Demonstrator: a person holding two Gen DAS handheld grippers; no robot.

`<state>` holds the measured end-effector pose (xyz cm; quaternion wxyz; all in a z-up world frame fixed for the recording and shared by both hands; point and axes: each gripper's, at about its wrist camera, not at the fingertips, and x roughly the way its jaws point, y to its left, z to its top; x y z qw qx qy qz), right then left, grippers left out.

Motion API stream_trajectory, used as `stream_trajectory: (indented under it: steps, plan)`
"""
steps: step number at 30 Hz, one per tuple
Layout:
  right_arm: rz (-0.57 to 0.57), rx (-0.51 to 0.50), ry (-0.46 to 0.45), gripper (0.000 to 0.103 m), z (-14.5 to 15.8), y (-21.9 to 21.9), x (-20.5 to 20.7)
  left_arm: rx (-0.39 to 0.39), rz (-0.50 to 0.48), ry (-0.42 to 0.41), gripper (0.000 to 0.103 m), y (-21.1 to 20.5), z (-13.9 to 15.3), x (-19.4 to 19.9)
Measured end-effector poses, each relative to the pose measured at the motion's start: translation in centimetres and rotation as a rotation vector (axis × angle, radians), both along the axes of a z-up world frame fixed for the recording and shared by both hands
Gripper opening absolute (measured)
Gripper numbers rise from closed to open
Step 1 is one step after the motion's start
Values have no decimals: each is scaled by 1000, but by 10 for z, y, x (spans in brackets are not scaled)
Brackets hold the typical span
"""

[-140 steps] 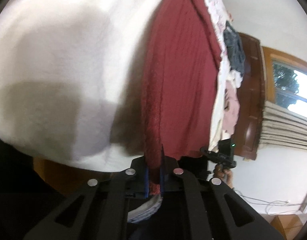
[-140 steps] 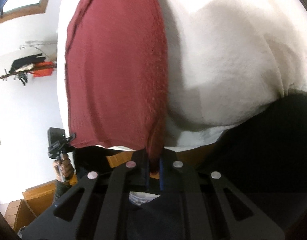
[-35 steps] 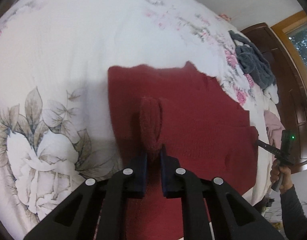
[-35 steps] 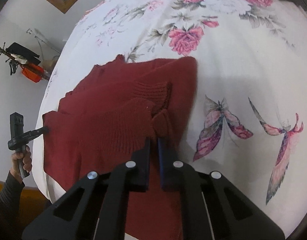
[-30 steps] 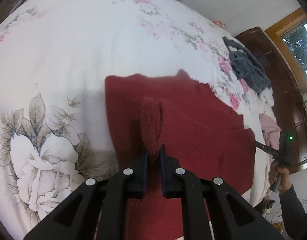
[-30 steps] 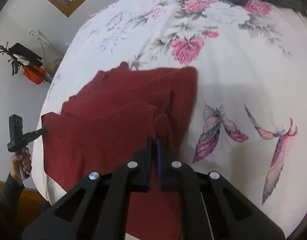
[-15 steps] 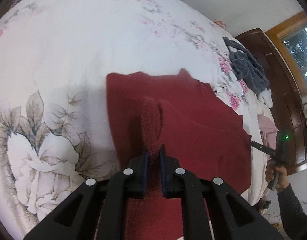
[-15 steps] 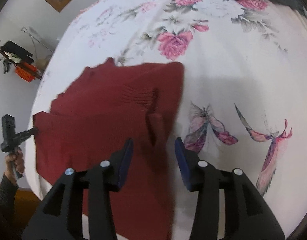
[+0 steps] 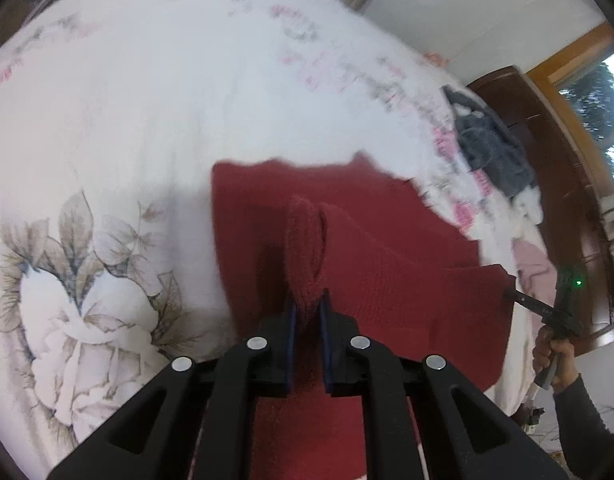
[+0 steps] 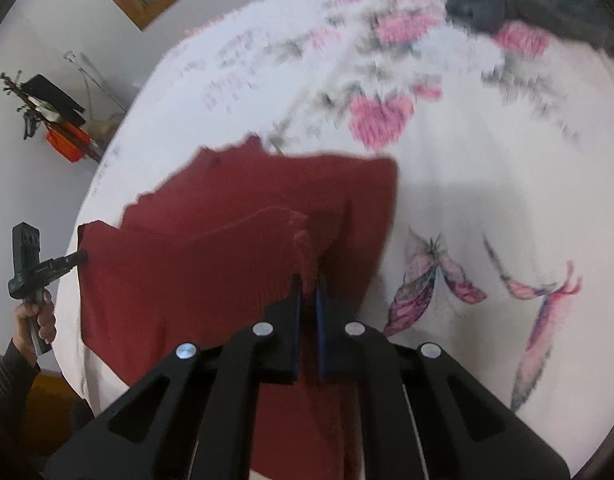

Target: Fold small clothes

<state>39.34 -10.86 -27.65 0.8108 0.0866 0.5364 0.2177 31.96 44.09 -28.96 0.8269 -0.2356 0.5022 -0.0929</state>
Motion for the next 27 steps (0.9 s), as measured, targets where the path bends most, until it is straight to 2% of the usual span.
stream_trajectory:
  steps: [4,9,14,19,23,27]
  plan:
    - [-3,14,-111,4,46,-1,-11,4,-14,-115,9,-3,46,-19]
    - [-33,35,-216,4,91,-3,2,12,-14,-219,9,7,95,-14]
    - [-76,61,-202,4,96,-2,43,34,-22,-236,9,13,112,29]
    - [-105,22,-121,4,68,7,93,46,-17,-146,9,16,87,89]
    - [-120,-46,18,4,21,16,134,17,31,25,9,26,32,138]
    - [-125,-131,115,4,-18,21,152,7,73,190,9,34,-25,165]
